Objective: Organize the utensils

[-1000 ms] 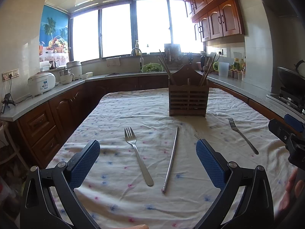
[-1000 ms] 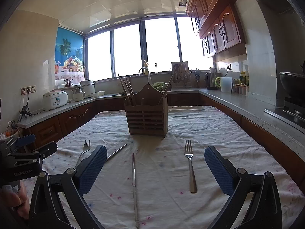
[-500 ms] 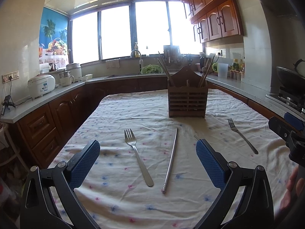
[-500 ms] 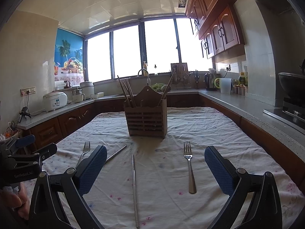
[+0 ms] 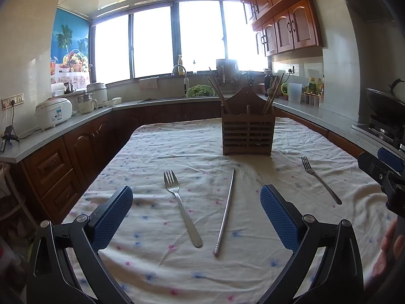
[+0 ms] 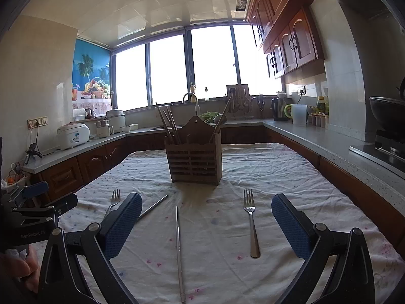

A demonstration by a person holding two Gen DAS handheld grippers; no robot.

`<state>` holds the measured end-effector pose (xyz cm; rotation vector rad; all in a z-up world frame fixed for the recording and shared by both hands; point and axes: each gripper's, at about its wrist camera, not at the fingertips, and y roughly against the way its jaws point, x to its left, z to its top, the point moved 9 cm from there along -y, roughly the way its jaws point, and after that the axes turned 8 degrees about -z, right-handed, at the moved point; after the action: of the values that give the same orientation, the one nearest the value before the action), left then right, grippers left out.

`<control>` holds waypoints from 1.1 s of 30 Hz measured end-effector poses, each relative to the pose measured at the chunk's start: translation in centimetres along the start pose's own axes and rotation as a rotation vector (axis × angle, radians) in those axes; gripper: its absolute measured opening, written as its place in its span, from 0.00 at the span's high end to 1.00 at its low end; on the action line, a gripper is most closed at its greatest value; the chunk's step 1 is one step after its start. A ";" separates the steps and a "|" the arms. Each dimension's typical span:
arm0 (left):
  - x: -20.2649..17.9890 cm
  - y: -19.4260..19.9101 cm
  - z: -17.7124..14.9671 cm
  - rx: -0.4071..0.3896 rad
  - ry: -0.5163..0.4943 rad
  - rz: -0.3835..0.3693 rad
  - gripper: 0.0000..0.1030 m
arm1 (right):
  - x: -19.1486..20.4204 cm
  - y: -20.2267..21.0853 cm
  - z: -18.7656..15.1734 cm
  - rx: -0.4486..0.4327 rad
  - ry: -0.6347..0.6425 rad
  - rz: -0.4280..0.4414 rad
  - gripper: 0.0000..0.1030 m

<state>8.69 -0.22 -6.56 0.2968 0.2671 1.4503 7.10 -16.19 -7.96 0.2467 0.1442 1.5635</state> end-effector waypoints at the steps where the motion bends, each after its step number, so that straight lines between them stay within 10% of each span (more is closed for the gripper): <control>1: 0.0 0.0 0.0 0.000 0.000 0.001 0.00 | 0.0 0.0 0.0 0.000 -0.001 0.000 0.00; 33: -0.7 -0.5 0.1 0.011 -0.008 -0.011 0.00 | -0.2 0.1 0.7 0.000 -0.017 0.000 0.00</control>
<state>9.17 -0.98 -6.65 0.3093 0.2695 1.4366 7.20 -16.44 -7.28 0.2600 0.1308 1.5606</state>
